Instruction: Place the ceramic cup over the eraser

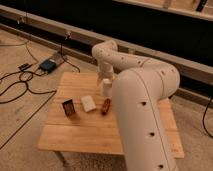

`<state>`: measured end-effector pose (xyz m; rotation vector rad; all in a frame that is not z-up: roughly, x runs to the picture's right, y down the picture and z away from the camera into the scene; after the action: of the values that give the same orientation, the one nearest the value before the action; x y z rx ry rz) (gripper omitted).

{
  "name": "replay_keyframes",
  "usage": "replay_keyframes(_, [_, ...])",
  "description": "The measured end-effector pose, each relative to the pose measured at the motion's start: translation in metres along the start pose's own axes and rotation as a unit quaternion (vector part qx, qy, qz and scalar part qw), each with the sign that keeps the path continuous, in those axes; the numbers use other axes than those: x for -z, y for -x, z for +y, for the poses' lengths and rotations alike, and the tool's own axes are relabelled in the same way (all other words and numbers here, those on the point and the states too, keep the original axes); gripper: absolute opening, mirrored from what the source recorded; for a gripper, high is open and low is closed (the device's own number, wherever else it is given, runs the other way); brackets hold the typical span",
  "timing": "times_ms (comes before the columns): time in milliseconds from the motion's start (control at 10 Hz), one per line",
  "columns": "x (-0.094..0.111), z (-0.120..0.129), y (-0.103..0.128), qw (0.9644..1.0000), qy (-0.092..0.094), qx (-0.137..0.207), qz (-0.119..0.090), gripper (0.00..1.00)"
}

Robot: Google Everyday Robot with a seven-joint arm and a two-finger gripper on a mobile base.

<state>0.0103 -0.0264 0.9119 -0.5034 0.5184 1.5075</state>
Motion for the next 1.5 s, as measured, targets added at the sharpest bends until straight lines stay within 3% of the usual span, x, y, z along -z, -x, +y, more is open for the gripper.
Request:
replay_keyframes(600, [-0.004, -0.006, 0.016, 0.9999, -0.012, 0.008, -0.005, 0.64])
replay_keyframes(700, [-0.005, -0.005, 0.017, 0.9999, -0.01, 0.008, -0.004, 0.58])
replay_keyframes(1200, [-0.011, -0.003, 0.016, 0.9999, -0.002, 0.015, -0.004, 0.07])
replay_keyframes(1500, [0.002, -0.002, 0.015, 0.9997, -0.002, 0.02, -0.013, 0.0])
